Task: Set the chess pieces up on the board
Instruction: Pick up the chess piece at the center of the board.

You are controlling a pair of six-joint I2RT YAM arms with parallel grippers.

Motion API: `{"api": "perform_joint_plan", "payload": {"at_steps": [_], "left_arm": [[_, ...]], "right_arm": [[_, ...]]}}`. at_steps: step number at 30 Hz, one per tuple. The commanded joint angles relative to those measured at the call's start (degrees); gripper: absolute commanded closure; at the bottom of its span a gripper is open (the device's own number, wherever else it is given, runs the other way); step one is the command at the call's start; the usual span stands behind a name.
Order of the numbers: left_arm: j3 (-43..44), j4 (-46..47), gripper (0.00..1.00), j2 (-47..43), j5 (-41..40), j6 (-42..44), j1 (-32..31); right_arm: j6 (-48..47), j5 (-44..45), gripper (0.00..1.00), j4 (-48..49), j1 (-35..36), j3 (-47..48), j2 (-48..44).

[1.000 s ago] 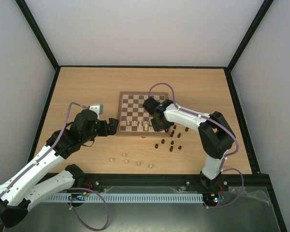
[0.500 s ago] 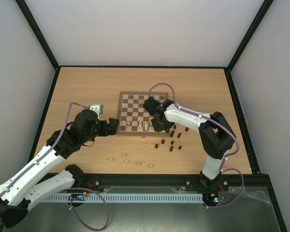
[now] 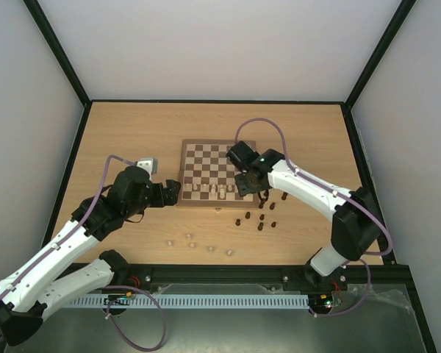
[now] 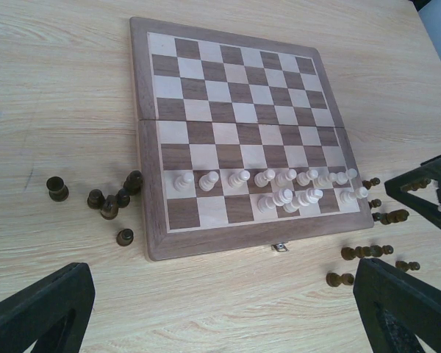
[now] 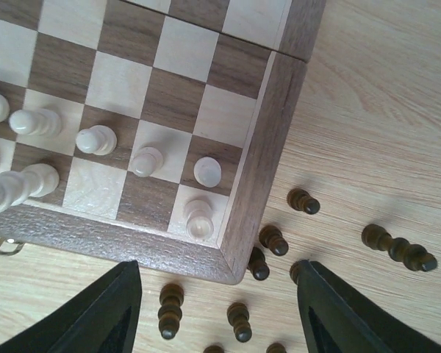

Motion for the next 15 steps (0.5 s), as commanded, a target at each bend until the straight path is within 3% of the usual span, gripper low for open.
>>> {"api": "perform_joint_plan", "payload": {"at_steps": [1, 9, 15], "left_arm": [[2.00, -0.26, 0.00, 0.15, -1.12, 0.20, 0.47], [3.80, -0.94, 0.01, -0.21, -3.22, -0.91, 0.47], [5.65, -1.86, 0.01, -4.89, -6.04, -1.43, 0.47]], "right_arm": [[0.75, -1.65, 0.37, -3.72, 1.65, -1.99, -3.55], [0.27, -10.44, 0.33, 0.63, 11.18, -1.13, -4.03], [-0.30, -13.37, 0.38, 2.72, 16.16, 1.78, -0.65]]}}
